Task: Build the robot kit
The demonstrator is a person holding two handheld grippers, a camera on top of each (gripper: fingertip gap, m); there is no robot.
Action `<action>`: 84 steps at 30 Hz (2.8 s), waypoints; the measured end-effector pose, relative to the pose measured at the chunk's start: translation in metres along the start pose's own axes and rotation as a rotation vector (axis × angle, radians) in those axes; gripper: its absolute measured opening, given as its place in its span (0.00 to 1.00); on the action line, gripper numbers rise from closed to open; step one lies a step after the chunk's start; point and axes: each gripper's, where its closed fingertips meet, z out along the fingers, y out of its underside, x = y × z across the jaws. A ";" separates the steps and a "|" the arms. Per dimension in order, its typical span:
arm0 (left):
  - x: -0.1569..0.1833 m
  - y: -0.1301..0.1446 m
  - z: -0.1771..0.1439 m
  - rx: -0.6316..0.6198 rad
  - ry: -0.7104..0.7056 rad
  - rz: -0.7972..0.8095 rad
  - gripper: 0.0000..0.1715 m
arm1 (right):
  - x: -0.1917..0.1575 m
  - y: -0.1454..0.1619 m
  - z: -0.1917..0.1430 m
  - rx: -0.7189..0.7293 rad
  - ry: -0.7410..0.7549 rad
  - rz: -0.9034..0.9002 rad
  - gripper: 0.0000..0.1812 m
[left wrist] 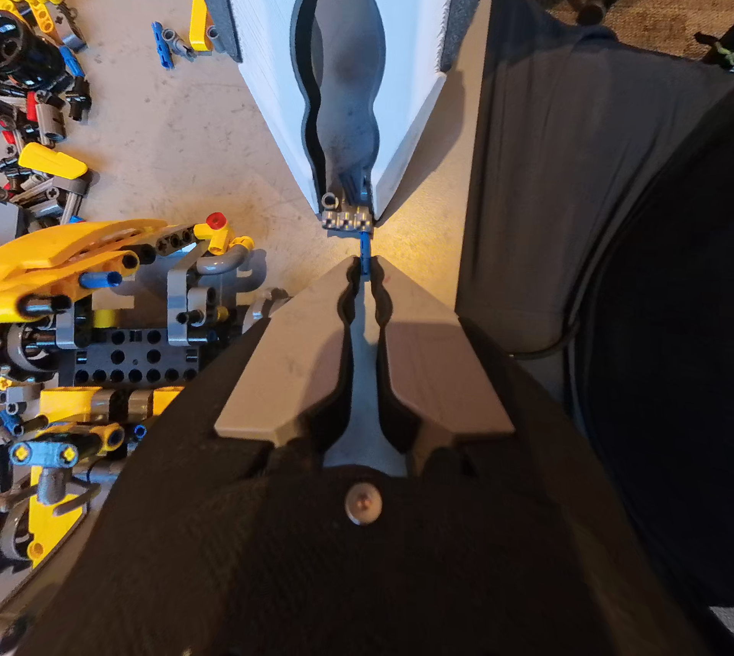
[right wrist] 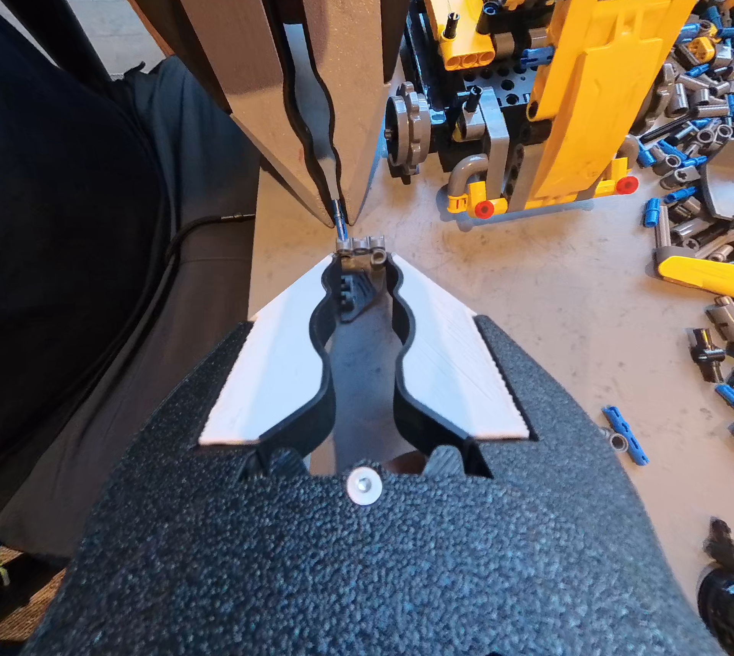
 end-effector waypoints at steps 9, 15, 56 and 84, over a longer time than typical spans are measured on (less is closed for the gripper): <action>0.000 -0.001 0.000 0.014 0.042 -0.086 0.02 | -0.001 0.002 0.001 -0.008 -0.061 0.048 0.12; 0.002 -0.003 0.001 0.075 0.048 -0.172 0.02 | -0.002 0.003 0.000 -0.007 -0.101 0.068 0.12; 0.008 -0.006 0.001 0.145 0.019 -0.243 0.02 | -0.008 0.009 -0.006 -0.009 -0.080 -0.052 0.14; 0.006 -0.011 0.005 0.209 -0.043 -0.345 0.02 | -0.006 0.011 -0.009 -0.003 -0.077 -0.027 0.14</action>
